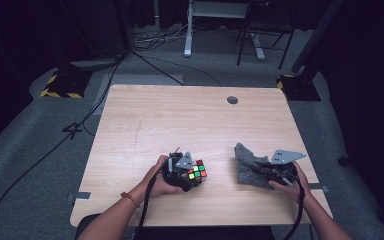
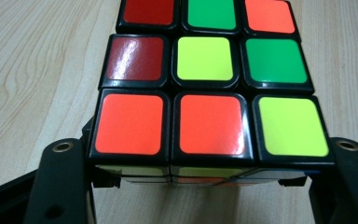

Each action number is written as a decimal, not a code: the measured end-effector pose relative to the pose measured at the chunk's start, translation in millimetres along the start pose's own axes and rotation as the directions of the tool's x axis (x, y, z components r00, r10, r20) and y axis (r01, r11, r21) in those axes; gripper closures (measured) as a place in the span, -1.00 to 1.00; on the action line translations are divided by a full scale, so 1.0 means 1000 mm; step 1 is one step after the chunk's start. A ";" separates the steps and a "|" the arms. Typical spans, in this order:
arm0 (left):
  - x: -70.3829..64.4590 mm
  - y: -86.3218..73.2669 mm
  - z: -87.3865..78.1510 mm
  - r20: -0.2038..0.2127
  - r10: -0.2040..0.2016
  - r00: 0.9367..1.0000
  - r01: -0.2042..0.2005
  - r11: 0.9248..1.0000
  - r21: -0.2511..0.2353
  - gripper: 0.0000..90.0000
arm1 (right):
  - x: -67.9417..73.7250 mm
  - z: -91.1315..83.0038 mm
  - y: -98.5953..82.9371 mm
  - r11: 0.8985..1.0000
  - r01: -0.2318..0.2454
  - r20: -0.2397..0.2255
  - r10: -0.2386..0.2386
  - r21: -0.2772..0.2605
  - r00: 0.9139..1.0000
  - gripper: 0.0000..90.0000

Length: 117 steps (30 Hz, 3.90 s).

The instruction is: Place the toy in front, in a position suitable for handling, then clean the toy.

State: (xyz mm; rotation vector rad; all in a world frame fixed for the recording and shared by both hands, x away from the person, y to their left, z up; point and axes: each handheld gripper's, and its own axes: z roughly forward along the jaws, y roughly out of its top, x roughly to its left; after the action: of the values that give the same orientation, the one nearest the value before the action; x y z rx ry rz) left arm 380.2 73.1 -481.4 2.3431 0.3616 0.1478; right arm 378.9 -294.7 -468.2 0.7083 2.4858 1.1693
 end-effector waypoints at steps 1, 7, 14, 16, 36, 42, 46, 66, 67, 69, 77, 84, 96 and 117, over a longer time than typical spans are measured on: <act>0.000 0.000 0.000 0.004 0.001 1.000 -0.001 1.000 0.004 -0.26 | 0.000 -0.001 0.001 1.000 0.002 -0.001 -0.002 -0.002 1.000 0.77; -0.003 0.002 0.000 0.016 0.015 1.000 -0.015 1.000 0.013 -0.26 | 0.003 -0.006 0.007 0.999 0.013 -0.009 -0.014 -0.030 1.000 0.77; -0.007 0.009 0.003 0.017 0.038 0.999 -0.038 0.999 0.023 -0.26 | 0.014 -0.013 0.023 0.996 0.040 -0.036 -0.043 -0.081 0.998 0.77; -0.009 0.013 0.005 0.021 0.049 0.999 -0.049 0.999 0.021 -0.26 | 0.018 -0.013 0.027 0.995 0.048 -0.050 -0.053 -0.083 0.997 0.77; -0.019 0.042 0.016 0.009 0.129 0.992 -0.129 0.991 0.020 -0.26 | 0.066 -0.001 0.077 0.981 0.174 -0.151 -0.184 -0.083 0.971 0.77; -0.023 0.048 0.018 -0.001 0.159 0.987 -0.159 0.987 0.033 -0.26 | 0.076 0.011 0.094 0.977 0.201 -0.180 -0.210 -0.069 0.961 0.76; -0.025 0.052 0.020 -0.006 0.174 0.985 -0.173 0.984 0.040 -0.26 | 0.083 0.019 0.102 0.970 0.239 -0.174 -0.241 -0.034 0.955 0.76; -0.018 0.048 0.000 0.002 0.123 0.992 -0.122 0.992 -0.030 -0.25 | 0.055 0.016 0.071 0.988 0.155 -0.048 -0.154 0.017 0.987 0.76; -0.017 0.048 -0.001 0.000 0.121 0.993 -0.121 0.992 -0.042 -0.25 | 0.053 0.019 0.069 0.991 0.131 -0.063 -0.130 0.009 0.989 0.77; -0.017 0.050 -0.004 0.001 0.118 0.993 -0.118 0.991 -0.057 -0.25 | 0.053 0.020 0.069 0.992 0.124 -0.088 -0.124 -0.004 0.988 0.77; -0.020 0.051 -0.002 -0.037 0.134 0.990 -0.135 0.991 -0.018 -0.25 | 0.062 0.010 0.073 0.985 0.164 -0.095 -0.168 -0.044 0.981 0.77; -0.027 0.054 0.015 -0.031 0.176 0.984 -0.174 0.984 0.047 -0.25 | 0.079 0.010 0.089 0.975 0.210 -0.139 -0.219 -0.074 0.966 0.77; -0.030 0.054 0.013 -0.034 0.184 0.982 -0.182 0.982 0.054 -0.25 | 0.077 0.020 0.097 0.975 0.222 -0.035 -0.223 -0.032 0.974 0.77; -0.030 0.055 0.011 -0.029 0.165 0.986 -0.164 0.986 0.040 -0.25 | 0.091 0.020 0.104 0.957 0.285 -0.029 -0.287 -0.045 0.958 0.77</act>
State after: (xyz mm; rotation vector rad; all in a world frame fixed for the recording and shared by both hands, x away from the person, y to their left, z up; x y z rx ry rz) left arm 365.2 19.6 -450.6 2.4086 0.1874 0.2603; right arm 344.0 -174.9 -404.7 0.3044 2.4806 1.1264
